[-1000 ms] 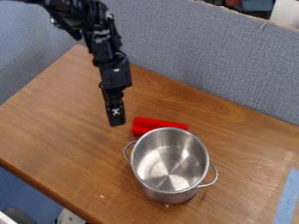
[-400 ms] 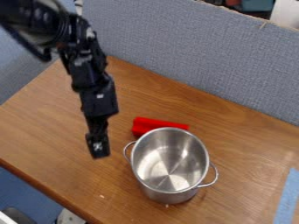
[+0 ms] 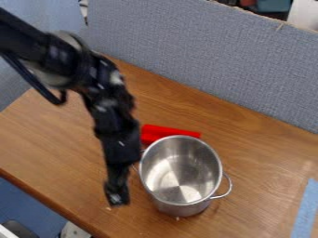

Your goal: Move the red object from the metal pot to the table

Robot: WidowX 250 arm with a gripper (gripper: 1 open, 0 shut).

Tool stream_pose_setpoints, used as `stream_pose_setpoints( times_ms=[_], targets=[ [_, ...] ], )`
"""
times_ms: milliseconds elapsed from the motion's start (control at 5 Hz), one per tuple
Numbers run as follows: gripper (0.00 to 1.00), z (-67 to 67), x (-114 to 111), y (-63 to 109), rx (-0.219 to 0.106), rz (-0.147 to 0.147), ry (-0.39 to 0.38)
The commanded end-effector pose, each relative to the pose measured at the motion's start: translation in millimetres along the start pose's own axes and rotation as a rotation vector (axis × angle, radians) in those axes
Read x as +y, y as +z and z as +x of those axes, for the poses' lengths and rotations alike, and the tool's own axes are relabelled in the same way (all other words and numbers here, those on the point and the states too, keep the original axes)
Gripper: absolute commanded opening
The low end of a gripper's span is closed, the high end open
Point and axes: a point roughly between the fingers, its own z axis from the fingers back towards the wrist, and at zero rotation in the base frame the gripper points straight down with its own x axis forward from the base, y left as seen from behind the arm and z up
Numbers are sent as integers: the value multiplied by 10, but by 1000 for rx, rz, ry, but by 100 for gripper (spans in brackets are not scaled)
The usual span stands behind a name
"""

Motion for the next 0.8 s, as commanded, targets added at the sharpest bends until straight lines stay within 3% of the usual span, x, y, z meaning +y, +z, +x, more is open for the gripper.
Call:
stream_pose_setpoints(
  times_ms=[0,200,400,600],
  targets=[
    [100,352,-248,48,50,76,-113],
    [100,444,-477,-3,42,80,-6],
    [100,503,-673,-62,27,78,148],
    [100,574,-611,382,15,72,213]
  ],
)
